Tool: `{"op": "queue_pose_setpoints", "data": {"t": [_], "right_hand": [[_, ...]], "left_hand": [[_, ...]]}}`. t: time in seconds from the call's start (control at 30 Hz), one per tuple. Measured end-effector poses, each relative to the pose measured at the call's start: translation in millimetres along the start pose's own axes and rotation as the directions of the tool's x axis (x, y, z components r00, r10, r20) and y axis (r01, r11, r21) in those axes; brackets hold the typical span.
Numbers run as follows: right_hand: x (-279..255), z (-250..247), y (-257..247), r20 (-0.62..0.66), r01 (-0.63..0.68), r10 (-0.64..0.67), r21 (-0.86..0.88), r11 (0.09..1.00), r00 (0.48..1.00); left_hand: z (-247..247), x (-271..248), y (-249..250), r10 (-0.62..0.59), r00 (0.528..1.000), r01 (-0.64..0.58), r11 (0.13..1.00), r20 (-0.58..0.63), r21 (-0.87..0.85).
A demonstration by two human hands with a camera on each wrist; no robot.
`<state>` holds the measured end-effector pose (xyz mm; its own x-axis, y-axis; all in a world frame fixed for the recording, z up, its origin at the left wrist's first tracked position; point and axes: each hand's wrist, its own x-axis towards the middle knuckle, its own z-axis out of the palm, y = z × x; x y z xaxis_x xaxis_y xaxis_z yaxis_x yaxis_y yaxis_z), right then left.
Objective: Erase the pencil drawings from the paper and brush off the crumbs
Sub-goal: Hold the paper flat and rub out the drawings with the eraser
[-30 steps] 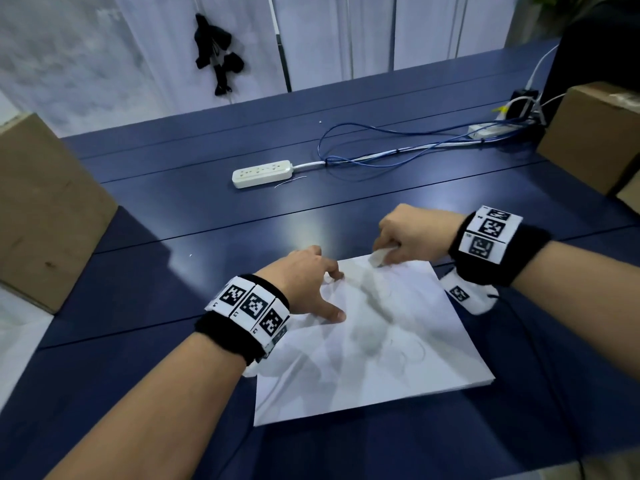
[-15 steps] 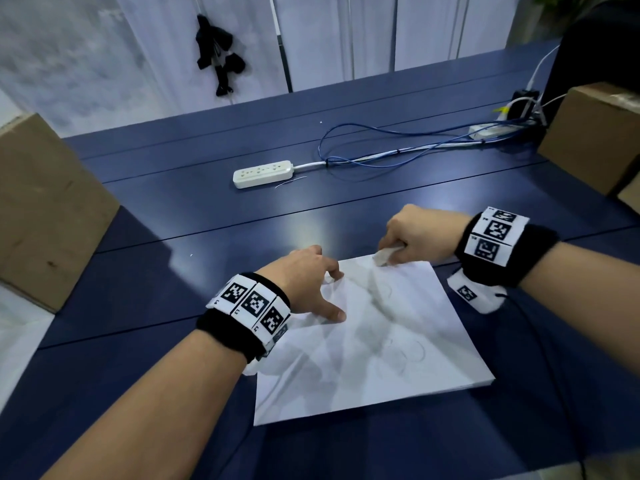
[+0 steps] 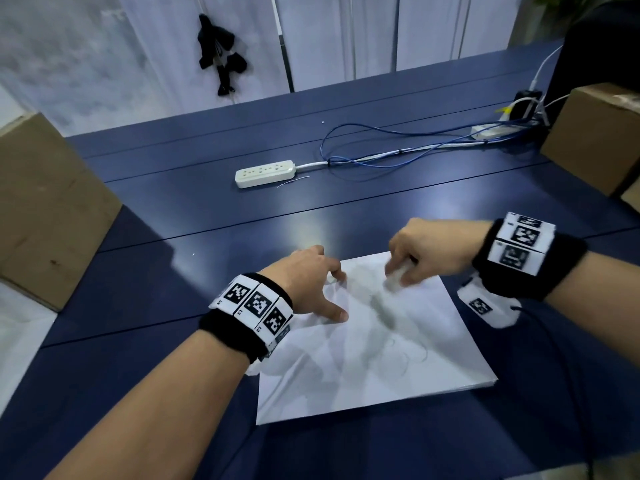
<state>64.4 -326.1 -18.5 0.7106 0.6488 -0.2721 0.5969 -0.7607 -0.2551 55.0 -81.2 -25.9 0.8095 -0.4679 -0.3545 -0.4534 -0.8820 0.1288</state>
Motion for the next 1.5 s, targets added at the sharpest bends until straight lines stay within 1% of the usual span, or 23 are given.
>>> {"op": "queue_pose_setpoints", "data": {"t": [0.07,0.1,0.23,0.3,0.37,0.43,0.47,0.5,0.6,0.67,0.73,0.83,0.87,0.93,1.03,1.1,1.17,1.23,1.27,1.33,1.4,1.43,1.5], "right_hand": [[-6.8,4.2,-8.7,0.103,0.053,-0.056,0.029,0.998,0.993],[-5.0,4.7,-7.9,0.09,0.05,-0.052,0.024,0.998,0.995],[13.9,-3.7,8.7,-0.122,-0.095,0.084,-0.08,0.992,0.989],[14.0,-3.2,12.2,-0.13,-0.113,0.1,-0.094,0.989,0.986],[5.3,0.2,5.9,-0.052,-0.054,0.052,-0.043,0.998,0.997],[-4.5,4.2,-6.3,0.087,0.006,-0.009,0.031,0.999,0.996],[-6.4,5.0,-8.9,0.126,0.018,-0.023,0.046,0.999,0.992],[-4.8,4.7,-7.6,0.109,0.015,-0.019,0.037,0.999,0.994],[8.6,-0.5,5.9,-0.085,-0.062,0.058,-0.05,0.997,0.995],[11.6,-1.8,11.3,-0.151,-0.099,0.088,-0.068,0.993,0.985],[6.3,0.4,10.2,-0.107,-0.081,0.075,-0.054,0.995,0.991],[-7.1,7.0,-3.2,0.081,-0.024,0.023,0.008,1.0,0.996],[-8.6,7.8,-4.2,0.11,-0.012,0.01,0.023,1.0,0.994],[-3.6,3.9,-1.0,0.045,-0.019,0.02,-0.03,0.999,0.999],[7.4,-3.1,8.3,-0.117,-0.13,0.115,-0.125,0.984,0.986],[6.7,0.9,12.5,-0.133,-0.126,0.11,-0.118,0.985,0.985],[-2.1,6.5,10.7,-0.024,-0.059,0.058,-0.052,0.997,0.998],[-8.6,9.2,1.7,0.105,-0.017,0.016,0.013,1.0,0.994],[-8.4,8.7,0.3,0.106,-0.006,0.004,0.016,1.0,0.994],[0.5,4.5,5.2,-0.012,-0.033,0.033,-0.034,0.999,0.999],[9.7,-1.1,12.5,-0.131,-0.093,0.087,-0.046,0.995,0.988],[11.1,-2.4,14.6,-0.159,-0.098,0.089,-0.048,0.994,0.983],[8.5,-1.8,13.9,-0.148,-0.072,0.061,-0.065,0.995,0.987]], "left_hand": [[-0.1,0.6,-0.3,0.001,1.0,-0.001,1.0,0.001,0.002],[-0.1,0.7,0.2,0.0,1.0,0.0,1.0,0.004,0.003],[-0.7,-0.1,1.3,0.0,1.0,0.0,1.0,0.006,0.008],[-1.2,-0.6,1.1,-0.004,1.0,0.003,1.0,0.003,0.008],[-0.5,-0.3,0.5,-0.005,1.0,0.005,1.0,0.005,0.007],[0.2,0.5,0.2,-0.003,1.0,0.003,1.0,0.003,0.006],[0.6,0.6,-0.1,-0.003,1.0,0.003,1.0,0.005,0.003],[0.5,0.7,0.0,-0.002,1.0,0.002,1.0,0.006,0.001],[-0.1,0.7,0.2,-0.002,1.0,0.002,1.0,0.01,0.0],[-0.1,0.3,0.4,-0.005,1.0,0.005,1.0,0.009,0.005],[0.4,0.6,-0.2,-0.006,1.0,0.006,1.0,0.005,0.004],[1.5,1.7,-1.1,0.0,1.0,0.0,1.0,0.0,-0.004],[1.8,2.0,-0.9,0.003,1.0,-0.003,1.0,0.0,-0.005],[1.3,2.5,-0.5,0.005,1.0,-0.005,1.0,-0.001,-0.007],[0.9,0.9,0.2,-0.003,1.0,0.003,1.0,-0.001,-0.011],[0.3,0.3,0.6,-0.007,1.0,0.007,1.0,0.002,-0.004],[0.2,0.6,0.7,-0.01,1.0,0.01,1.0,0.007,-0.005],[-0.6,1.4,0.6,-0.007,1.0,0.007,1.0,0.009,-0.005],[-0.5,1.7,1.0,-0.006,1.0,0.006,1.0,0.01,-0.006],[-0.6,2.0,1.8,-0.005,1.0,0.005,1.0,0.008,-0.007],[-0.8,1.0,2.0,-0.006,1.0,0.007,1.0,0.008,-0.01],[-0.8,0.3,2.2,-0.008,1.0,0.008,1.0,0.008,-0.01],[-1.8,-0.5,2.3,-0.01,1.0,0.011,1.0,0.008,-0.01]]}}
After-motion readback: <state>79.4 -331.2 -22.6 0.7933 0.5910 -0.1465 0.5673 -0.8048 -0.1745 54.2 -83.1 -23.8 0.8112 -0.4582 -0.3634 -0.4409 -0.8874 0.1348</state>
